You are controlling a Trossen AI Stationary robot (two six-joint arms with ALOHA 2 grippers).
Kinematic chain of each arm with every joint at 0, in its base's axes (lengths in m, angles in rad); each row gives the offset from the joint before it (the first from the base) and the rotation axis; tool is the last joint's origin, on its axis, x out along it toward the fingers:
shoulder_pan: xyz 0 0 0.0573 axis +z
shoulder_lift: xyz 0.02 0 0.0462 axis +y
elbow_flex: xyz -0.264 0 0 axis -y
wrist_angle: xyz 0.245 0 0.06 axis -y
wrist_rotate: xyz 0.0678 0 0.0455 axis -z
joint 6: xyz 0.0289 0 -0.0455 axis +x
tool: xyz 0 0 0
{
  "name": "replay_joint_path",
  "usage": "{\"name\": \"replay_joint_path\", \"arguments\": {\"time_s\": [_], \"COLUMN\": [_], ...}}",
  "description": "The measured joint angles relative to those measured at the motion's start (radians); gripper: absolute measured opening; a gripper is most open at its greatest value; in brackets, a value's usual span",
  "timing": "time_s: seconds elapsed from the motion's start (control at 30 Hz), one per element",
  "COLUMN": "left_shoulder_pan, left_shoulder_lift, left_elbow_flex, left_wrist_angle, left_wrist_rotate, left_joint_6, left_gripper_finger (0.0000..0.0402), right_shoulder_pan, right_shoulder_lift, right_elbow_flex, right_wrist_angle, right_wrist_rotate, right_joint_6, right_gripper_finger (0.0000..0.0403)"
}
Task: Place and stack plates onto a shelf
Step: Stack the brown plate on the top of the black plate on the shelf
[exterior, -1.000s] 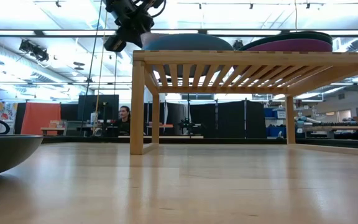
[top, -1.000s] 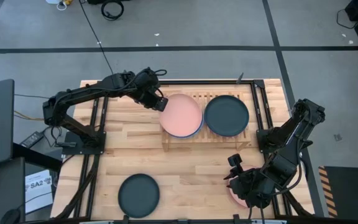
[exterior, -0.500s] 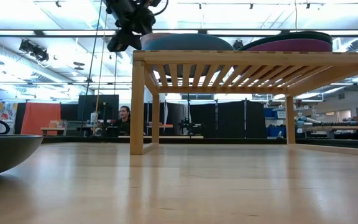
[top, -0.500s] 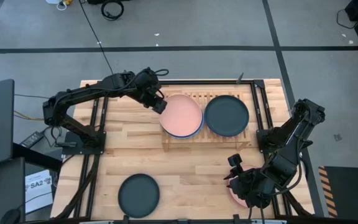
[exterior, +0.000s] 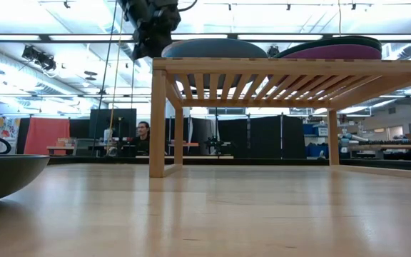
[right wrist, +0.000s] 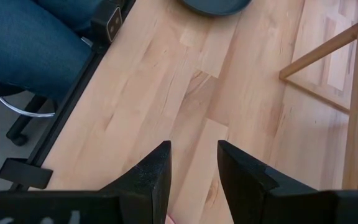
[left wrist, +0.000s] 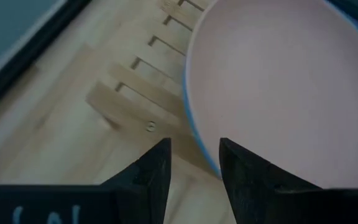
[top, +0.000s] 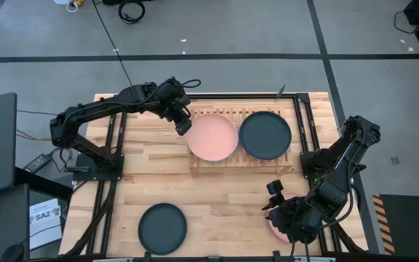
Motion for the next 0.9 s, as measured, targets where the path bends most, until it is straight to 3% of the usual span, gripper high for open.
{"name": "replay_joint_path", "arguments": {"time_s": [0.27, 0.57, 0.73, 0.9], "left_shoulder_pan": [0.006, -0.025, -0.125, -0.306], "left_shoulder_lift": [-0.013, -0.171, -0.293, -0.391], "left_elbow_flex": [0.0, 0.0, 0.0, -0.001], "left_wrist_angle": [-0.006, -0.051, -0.099, -0.101], "left_wrist_rotate": [-0.018, -0.019, -0.048, -0.162], "left_joint_6": [0.123, 0.178, 0.187, 0.16], "left_gripper_finger": [0.0142, 0.0142, 0.0142, 0.0142], "right_shoulder_pan": [0.0, 0.0, 0.002, 0.002], "right_shoulder_lift": [0.0, 0.0, 0.0, -0.001], "right_elbow_flex": [0.0, 0.0, 0.0, -0.011], "right_wrist_angle": [0.007, 0.009, -0.04, -0.122], "right_wrist_rotate": [0.0, -0.002, -0.034, -0.033], "right_joint_6": [0.014, 0.13, 0.23, 0.326], "right_gripper_finger": [0.0135, 0.0135, 0.0135, 0.0135]}}
